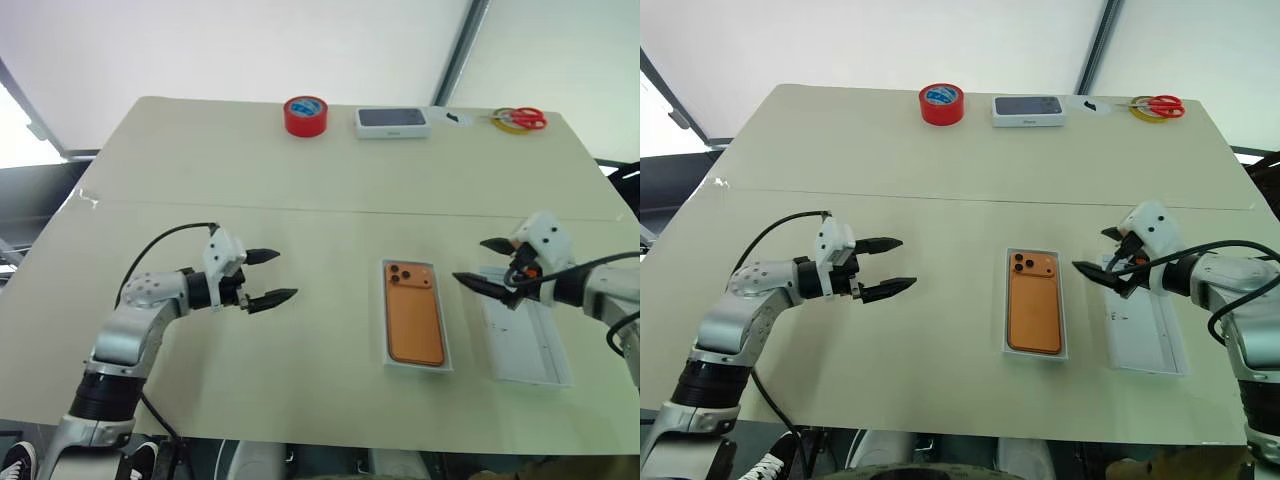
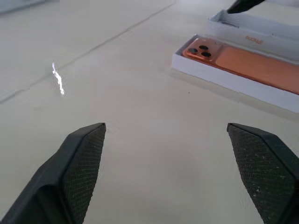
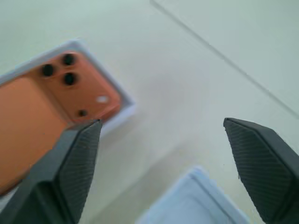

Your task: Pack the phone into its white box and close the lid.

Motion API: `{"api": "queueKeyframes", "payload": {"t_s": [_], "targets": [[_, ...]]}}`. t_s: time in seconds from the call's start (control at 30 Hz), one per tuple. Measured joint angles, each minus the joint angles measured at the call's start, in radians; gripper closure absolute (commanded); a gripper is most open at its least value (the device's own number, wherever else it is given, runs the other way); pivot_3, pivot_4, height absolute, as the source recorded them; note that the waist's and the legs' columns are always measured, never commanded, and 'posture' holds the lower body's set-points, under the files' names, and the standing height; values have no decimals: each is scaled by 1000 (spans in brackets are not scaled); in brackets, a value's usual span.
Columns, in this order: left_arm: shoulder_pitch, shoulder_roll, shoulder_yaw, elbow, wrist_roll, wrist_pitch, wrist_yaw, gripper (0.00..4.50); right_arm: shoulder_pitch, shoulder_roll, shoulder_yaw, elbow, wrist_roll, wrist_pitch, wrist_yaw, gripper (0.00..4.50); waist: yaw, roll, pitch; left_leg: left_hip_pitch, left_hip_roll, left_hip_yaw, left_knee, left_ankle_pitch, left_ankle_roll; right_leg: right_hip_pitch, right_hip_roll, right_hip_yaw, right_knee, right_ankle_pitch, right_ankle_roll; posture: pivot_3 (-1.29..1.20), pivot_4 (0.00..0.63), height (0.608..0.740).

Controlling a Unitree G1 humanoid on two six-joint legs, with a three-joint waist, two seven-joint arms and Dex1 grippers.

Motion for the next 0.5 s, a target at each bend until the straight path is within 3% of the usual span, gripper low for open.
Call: {"api": "queueKeyframes", "payload": {"t_s": [0.23,0.37,0.5], "targets": [[36,24,45,-2,-62,-106,-90,15,203,33,-105,-236,52,301,-118,33,-11,2,-1,0,0,0,-2,-1,1,-1,0,0,-1,0,0,0,150,730],[50,42,46,-2,-83,-140,-146,15,185,83,-164,-351,150,527,-164,33,-21,3,-1,0,0,0,-2,-3,6,-1,1,0,-1,0,0,0,150,730],[59,70,46,1,-108,-153,-206,15,61,142,-228,-410,243,815,-202,33,-27,4,-2,0,0,0,-3,-4,6,-2,0,0,-1,0,0,0,150,730]]}}
